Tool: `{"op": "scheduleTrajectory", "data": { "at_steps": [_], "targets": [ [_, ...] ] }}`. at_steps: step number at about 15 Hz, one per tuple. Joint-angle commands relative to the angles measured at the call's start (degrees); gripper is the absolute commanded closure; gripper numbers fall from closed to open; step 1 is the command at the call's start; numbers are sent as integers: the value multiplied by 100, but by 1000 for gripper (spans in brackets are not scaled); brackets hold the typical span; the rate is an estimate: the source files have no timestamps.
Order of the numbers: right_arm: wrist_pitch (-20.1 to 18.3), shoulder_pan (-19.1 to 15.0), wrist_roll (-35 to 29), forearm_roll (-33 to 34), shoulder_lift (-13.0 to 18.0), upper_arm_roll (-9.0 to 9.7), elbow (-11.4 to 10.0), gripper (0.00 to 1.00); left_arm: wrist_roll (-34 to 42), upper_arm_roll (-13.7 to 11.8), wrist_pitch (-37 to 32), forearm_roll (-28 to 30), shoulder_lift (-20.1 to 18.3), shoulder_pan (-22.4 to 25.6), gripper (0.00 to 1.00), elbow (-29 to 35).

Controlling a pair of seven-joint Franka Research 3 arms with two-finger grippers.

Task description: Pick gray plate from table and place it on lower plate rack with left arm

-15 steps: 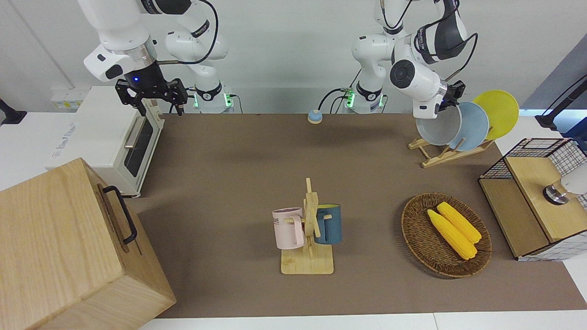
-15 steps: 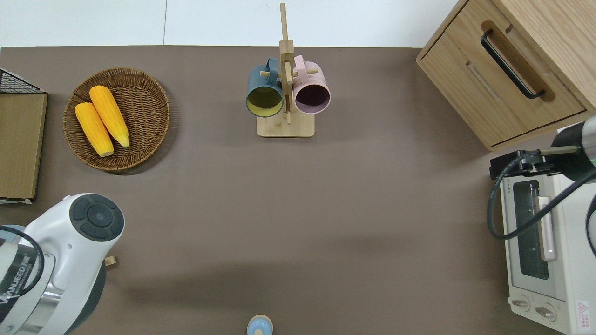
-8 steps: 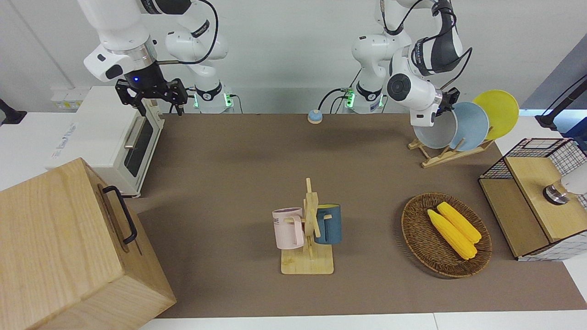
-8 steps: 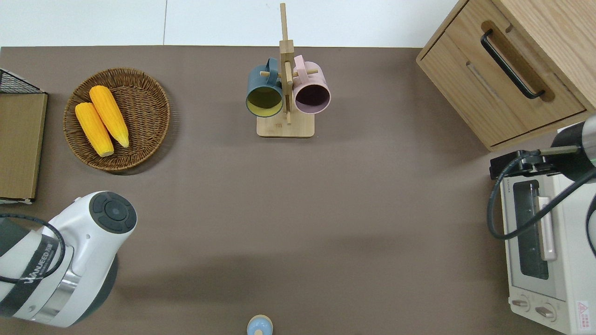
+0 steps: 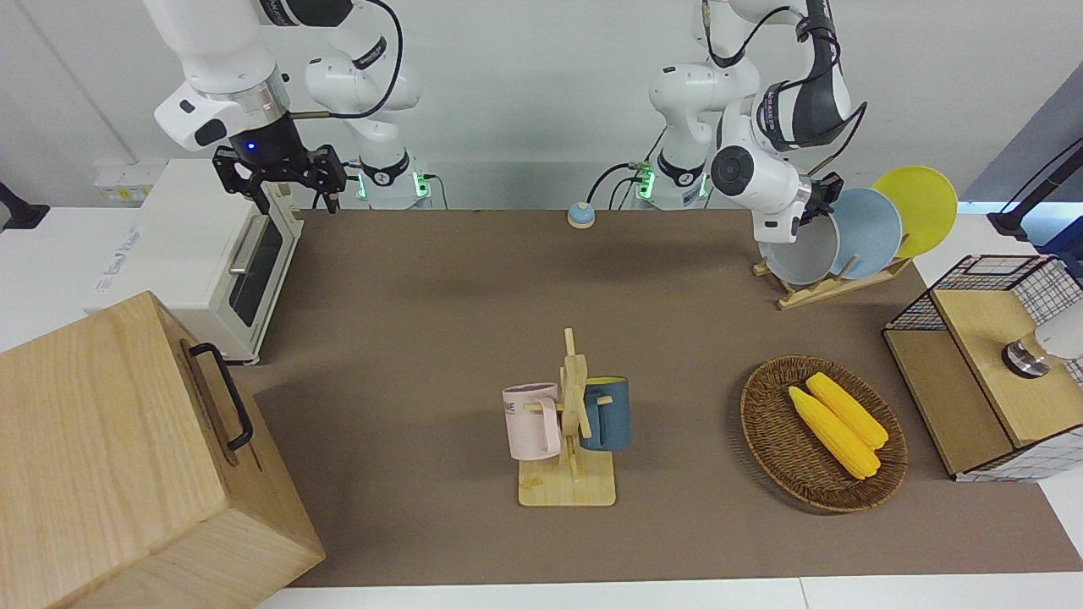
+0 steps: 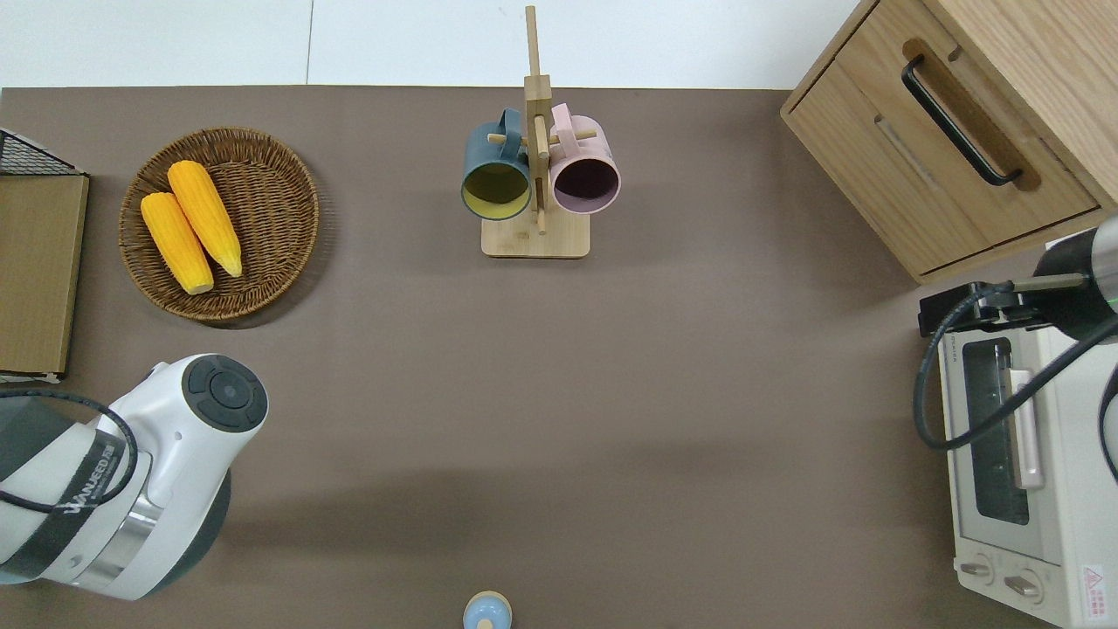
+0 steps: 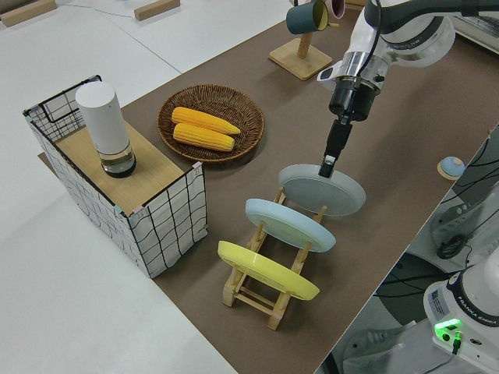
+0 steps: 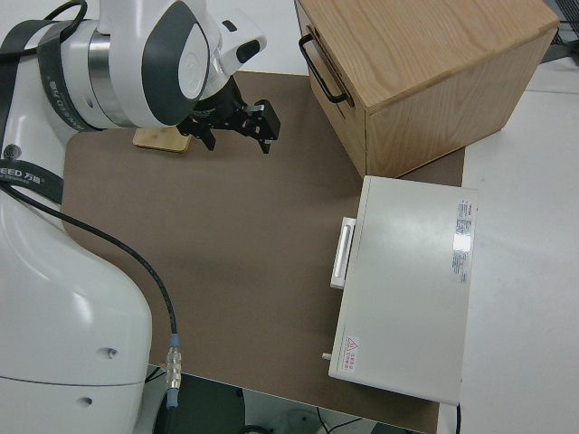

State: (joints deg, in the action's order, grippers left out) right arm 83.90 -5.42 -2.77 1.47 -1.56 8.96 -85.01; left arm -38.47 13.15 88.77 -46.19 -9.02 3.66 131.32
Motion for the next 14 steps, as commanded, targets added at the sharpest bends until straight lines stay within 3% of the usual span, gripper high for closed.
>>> {"op": "scheduleTrajectory", "data": {
  "at_steps": [1,14],
  "targets": [
    [-5,41,-22,-15,-2,-34,37,17,-170,-145,246,-75,93,12,1000,34],
    [-5,41,-22,-15,-2,-34,37,17,-170,-260,422,-136,216,29,1000,-27]
  ]
}}
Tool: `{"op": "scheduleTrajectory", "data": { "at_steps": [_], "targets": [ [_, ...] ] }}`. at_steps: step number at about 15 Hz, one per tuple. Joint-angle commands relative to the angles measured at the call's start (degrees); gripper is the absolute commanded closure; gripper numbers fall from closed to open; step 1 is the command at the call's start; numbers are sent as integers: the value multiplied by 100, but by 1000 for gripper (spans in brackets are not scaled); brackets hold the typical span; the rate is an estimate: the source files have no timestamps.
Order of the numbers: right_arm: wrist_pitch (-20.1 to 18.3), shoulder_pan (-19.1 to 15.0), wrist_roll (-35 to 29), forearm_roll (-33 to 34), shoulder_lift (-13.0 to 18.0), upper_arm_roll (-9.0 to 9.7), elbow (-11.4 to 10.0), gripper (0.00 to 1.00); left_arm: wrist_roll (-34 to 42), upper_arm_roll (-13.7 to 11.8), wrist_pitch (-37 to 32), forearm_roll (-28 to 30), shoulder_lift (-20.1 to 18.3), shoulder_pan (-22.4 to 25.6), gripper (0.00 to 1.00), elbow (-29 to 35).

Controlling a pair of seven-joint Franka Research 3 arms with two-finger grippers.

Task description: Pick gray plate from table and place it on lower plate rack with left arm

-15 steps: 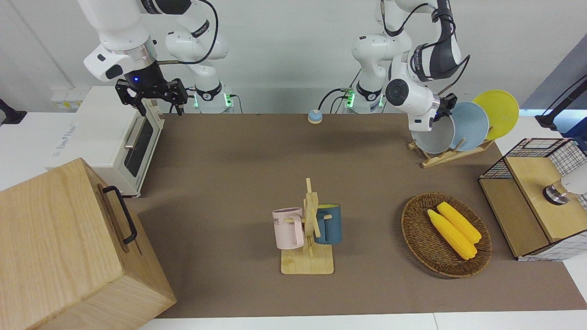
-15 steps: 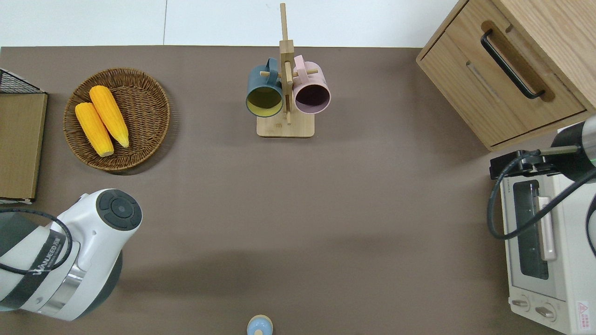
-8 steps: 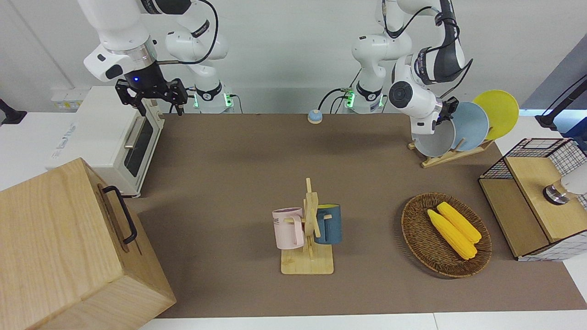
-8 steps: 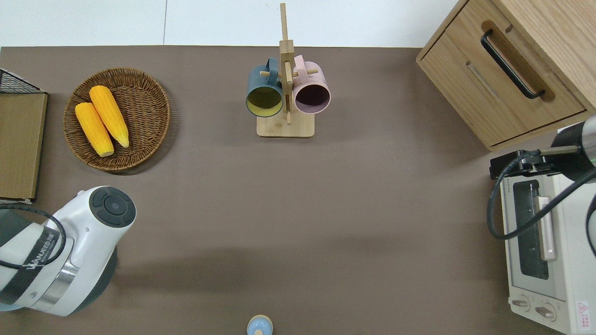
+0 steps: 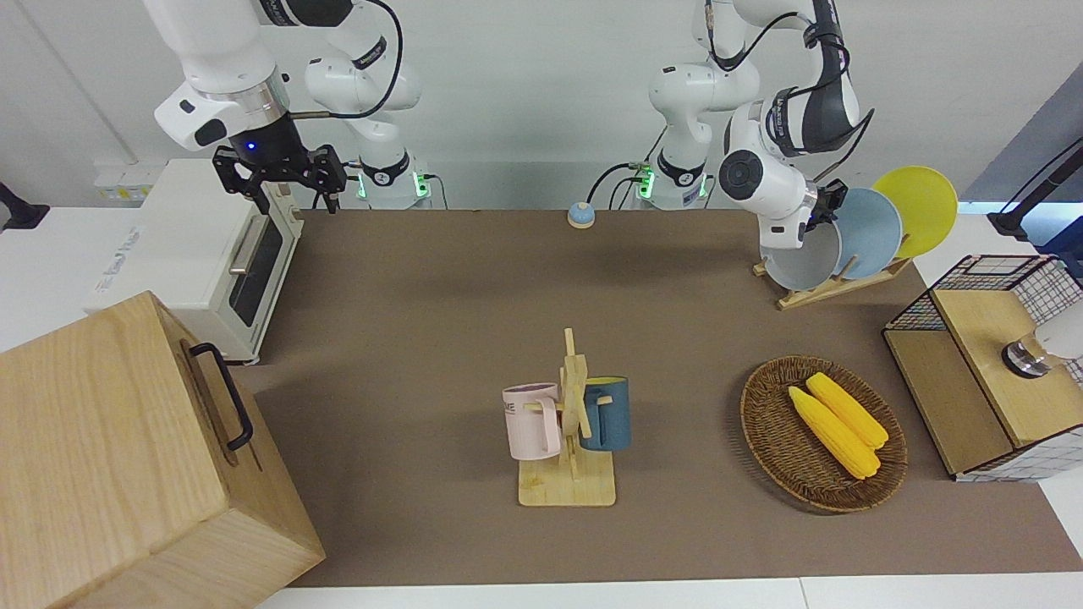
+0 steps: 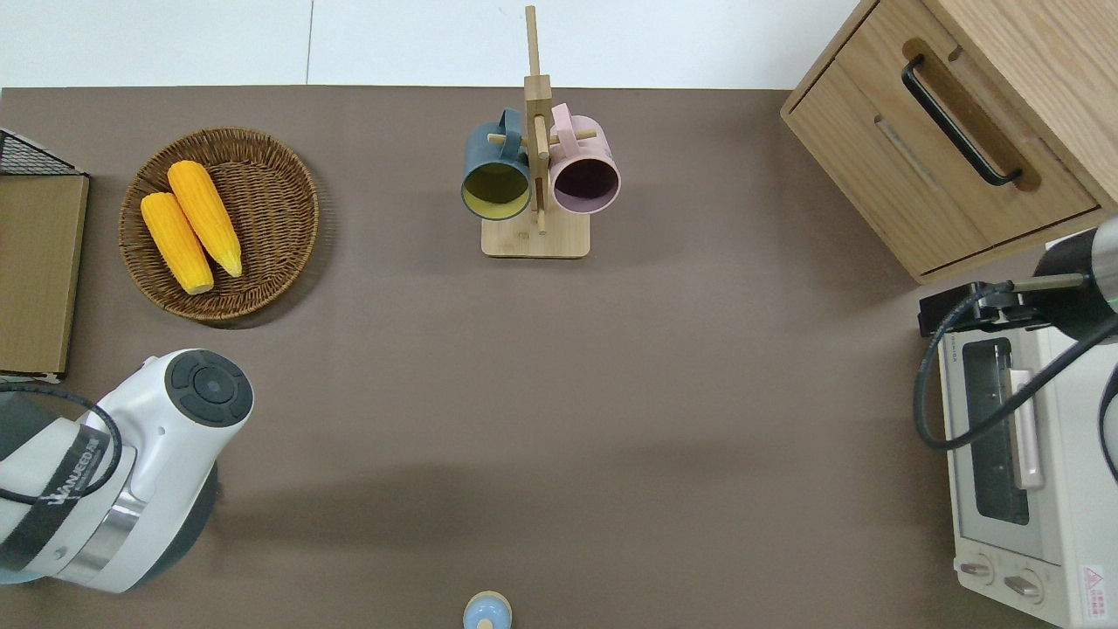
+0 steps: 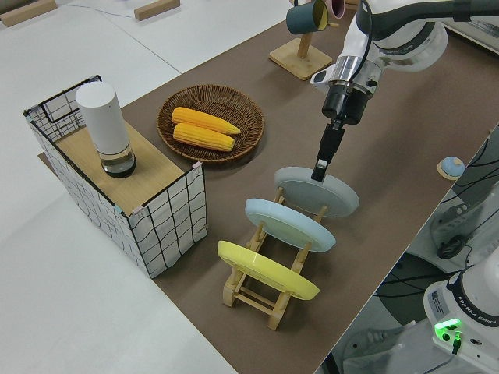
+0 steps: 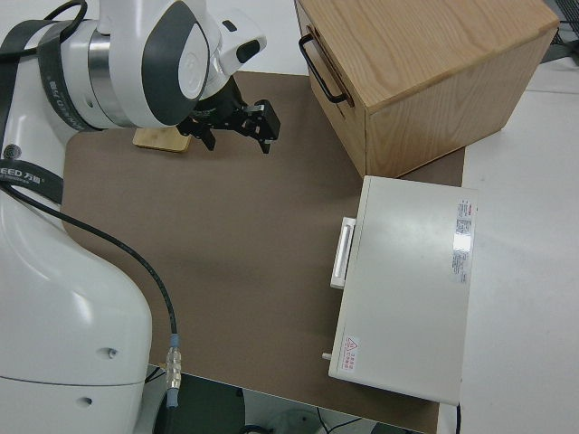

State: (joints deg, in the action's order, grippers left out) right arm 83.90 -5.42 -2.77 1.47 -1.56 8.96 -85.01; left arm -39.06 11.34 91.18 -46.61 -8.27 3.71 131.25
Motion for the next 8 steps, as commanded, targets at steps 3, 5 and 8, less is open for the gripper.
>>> {"op": "scheduleTrajectory", "data": {
  "at_steps": [3,5,8],
  "targets": [
    [-5,42,-22,-15,-2,-34,37,17,-102,-88,172,-111,203,25,978,-47],
    [-5,42,-22,-15,-2,-34,37,17,-111,-105,172,-216,203,25,802,-55],
    [-5,42,-22,-15,-2,-34,37,17,-102,-114,172,-252,203,25,590,-73]
  ]
}}
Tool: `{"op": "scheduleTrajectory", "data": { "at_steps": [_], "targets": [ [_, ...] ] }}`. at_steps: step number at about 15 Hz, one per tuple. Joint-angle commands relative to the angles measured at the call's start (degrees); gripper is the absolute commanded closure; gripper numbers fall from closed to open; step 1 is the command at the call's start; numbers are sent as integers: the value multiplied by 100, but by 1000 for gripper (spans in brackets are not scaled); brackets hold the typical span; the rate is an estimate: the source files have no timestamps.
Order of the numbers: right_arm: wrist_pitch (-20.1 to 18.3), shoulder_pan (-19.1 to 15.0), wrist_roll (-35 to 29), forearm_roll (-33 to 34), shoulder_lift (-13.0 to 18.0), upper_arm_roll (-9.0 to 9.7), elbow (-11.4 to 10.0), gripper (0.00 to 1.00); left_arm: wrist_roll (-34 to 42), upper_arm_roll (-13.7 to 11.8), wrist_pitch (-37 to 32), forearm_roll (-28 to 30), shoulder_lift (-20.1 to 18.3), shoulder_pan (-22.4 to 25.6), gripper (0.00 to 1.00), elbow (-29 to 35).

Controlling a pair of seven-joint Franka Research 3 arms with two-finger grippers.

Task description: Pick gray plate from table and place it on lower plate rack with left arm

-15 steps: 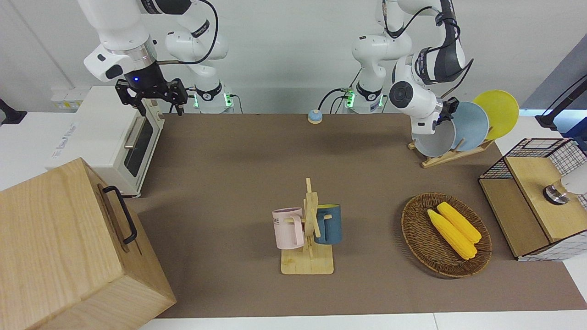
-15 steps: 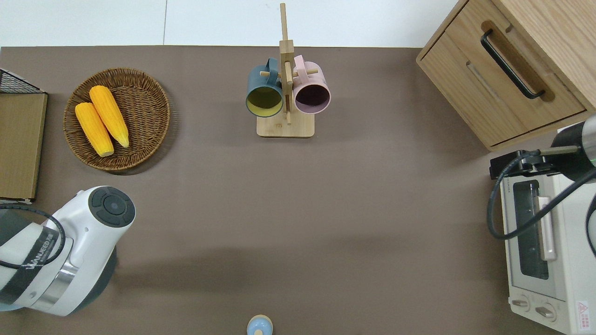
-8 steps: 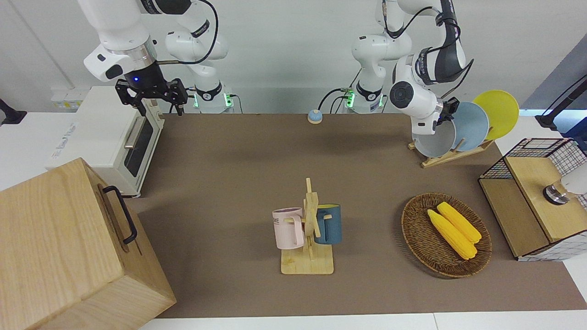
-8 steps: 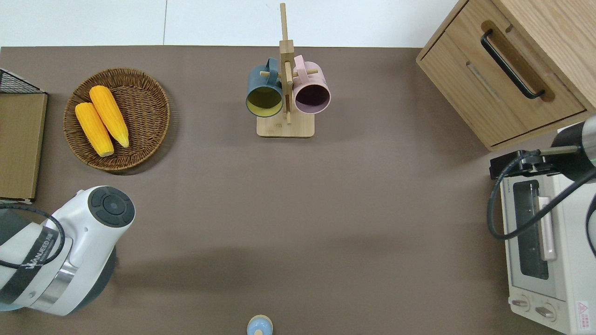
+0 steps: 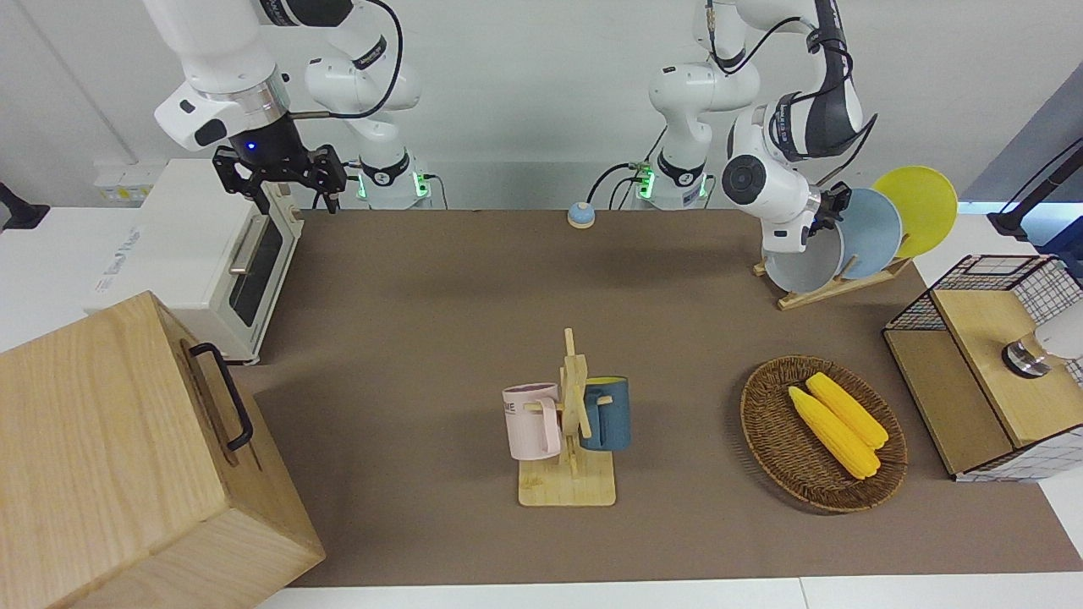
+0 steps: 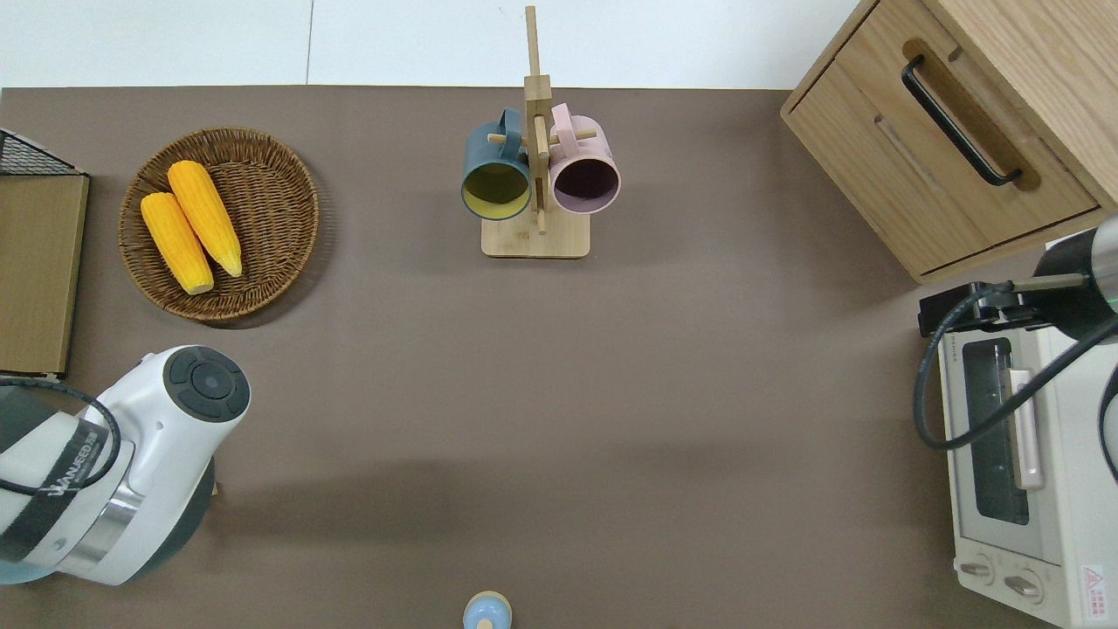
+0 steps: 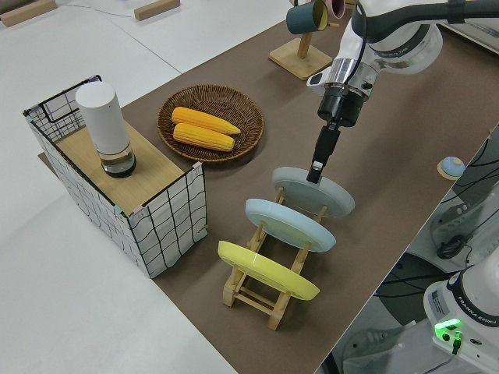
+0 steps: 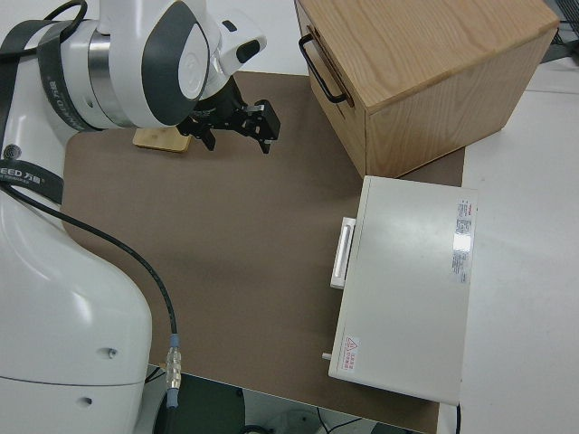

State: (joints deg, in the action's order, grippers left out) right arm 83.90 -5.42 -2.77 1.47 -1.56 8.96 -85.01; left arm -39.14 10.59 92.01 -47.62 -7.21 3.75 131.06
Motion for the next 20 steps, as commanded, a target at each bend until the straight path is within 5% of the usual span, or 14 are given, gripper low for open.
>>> {"op": "scheduleTrajectory", "data": {
  "at_steps": [1,2,12,20],
  "targets": [
    [-5,41,-22,-15,-2,-34,37,17,-94,-40,89,-160,105,21,265,-54],
    [-5,41,-22,-15,-2,-34,37,17,-102,-40,89,-160,97,12,11,-63],
    [-5,41,-22,-15,-2,-34,37,17,56,21,-78,437,9,-76,0,-853],
    [-5,41,-22,-15,-2,-34,37,17,557,92,-834,2921,35,-94,0,-2409]
  ]
}}
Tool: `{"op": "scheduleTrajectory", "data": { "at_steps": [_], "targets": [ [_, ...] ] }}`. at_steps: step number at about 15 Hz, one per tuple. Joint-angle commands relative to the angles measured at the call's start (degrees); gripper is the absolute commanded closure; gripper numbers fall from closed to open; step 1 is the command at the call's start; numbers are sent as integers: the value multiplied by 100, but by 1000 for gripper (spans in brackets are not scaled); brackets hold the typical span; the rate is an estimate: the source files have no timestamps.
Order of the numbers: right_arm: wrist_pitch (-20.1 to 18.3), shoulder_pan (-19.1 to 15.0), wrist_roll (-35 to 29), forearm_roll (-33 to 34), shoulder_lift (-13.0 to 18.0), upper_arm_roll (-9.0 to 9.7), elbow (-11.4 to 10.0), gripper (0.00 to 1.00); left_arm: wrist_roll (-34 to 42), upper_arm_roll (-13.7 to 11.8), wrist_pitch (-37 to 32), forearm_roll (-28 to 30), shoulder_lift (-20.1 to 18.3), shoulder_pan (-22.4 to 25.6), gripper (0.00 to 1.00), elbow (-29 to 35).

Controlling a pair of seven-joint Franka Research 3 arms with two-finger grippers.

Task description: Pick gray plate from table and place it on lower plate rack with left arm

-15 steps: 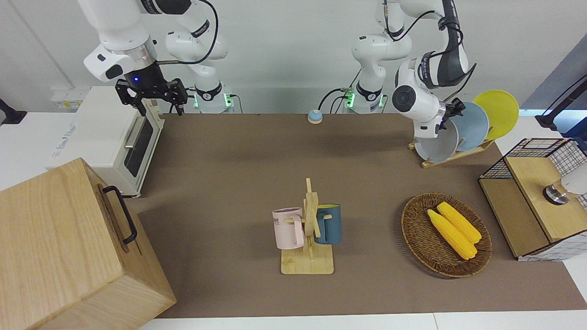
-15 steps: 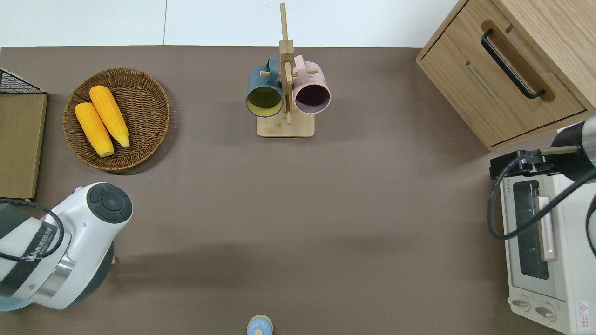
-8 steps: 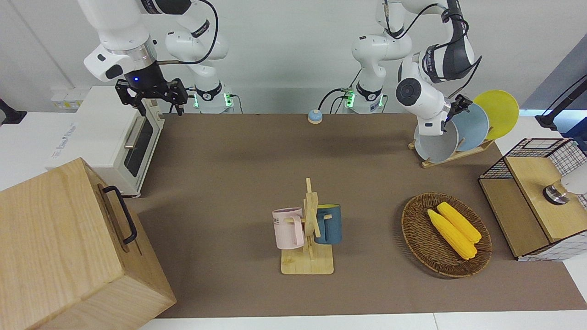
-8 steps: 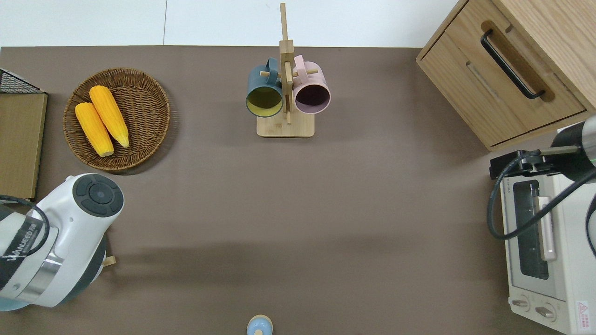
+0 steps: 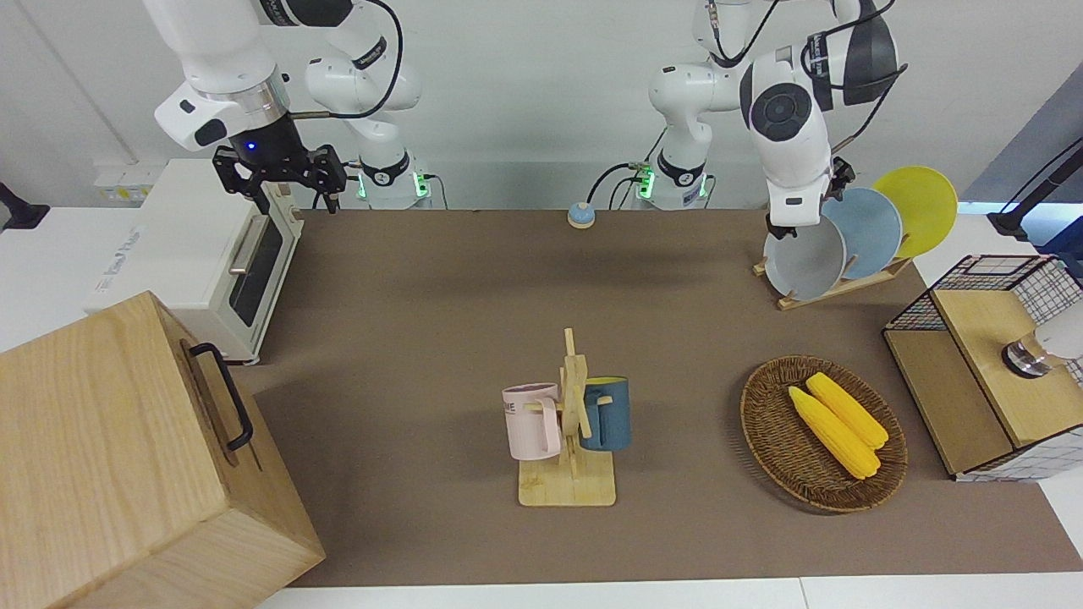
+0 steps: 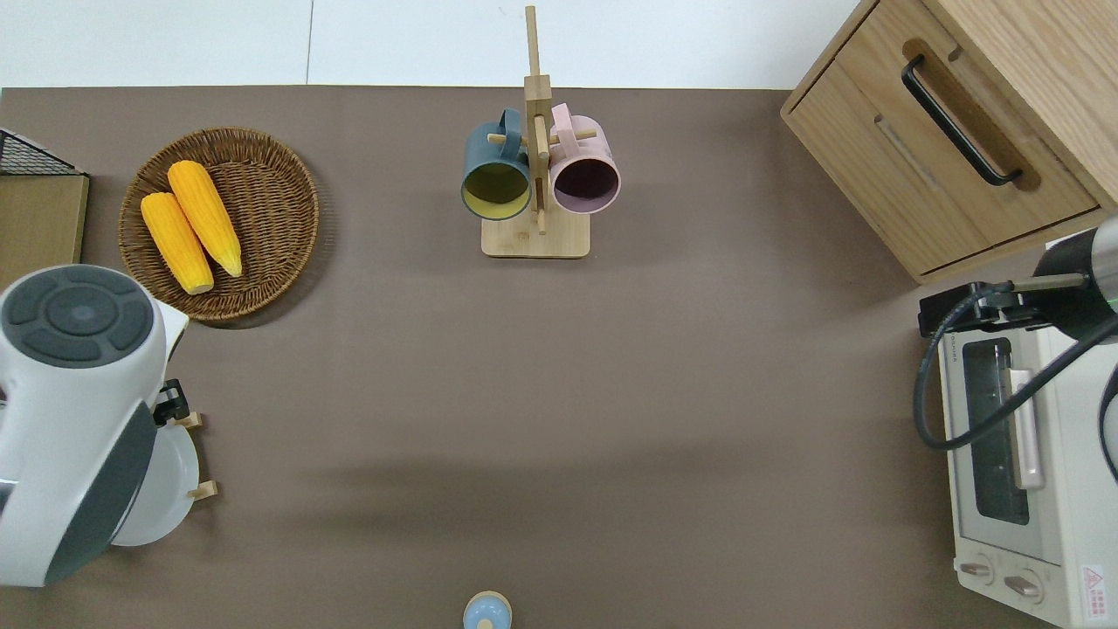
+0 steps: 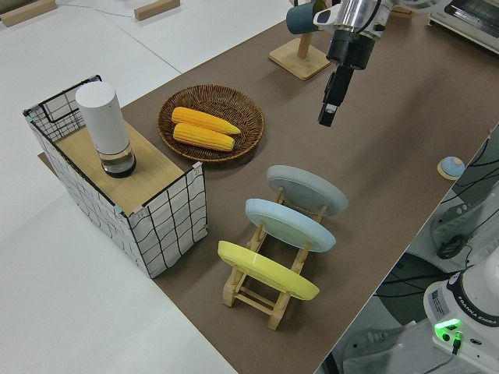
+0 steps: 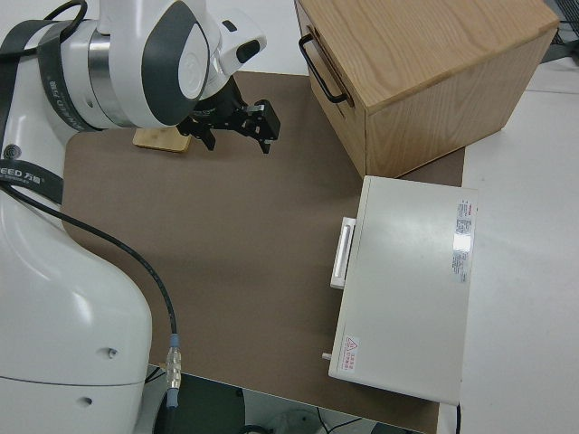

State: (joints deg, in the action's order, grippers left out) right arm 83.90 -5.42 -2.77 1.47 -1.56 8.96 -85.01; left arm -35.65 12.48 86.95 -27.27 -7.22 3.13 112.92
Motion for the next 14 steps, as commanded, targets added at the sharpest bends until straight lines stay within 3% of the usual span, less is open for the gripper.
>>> {"op": "scheduleTrajectory", "data": {
  "at_steps": [1,5,10,14],
  "targets": [
    [-5,41,-22,-15,-2,-34,37,17,225,-132,-328,1203,27,-23,0,-709],
    [-5,41,-22,-15,-2,-34,37,17,944,-132,-188,2030,71,-41,0,-816],
    [-5,41,-22,-15,-2,-34,37,17,2165,-141,725,3085,115,-14,9,-807],
    [-5,41,-22,-15,-2,-34,37,17,2624,-141,875,3122,115,3,5,-754]
  ]
}}
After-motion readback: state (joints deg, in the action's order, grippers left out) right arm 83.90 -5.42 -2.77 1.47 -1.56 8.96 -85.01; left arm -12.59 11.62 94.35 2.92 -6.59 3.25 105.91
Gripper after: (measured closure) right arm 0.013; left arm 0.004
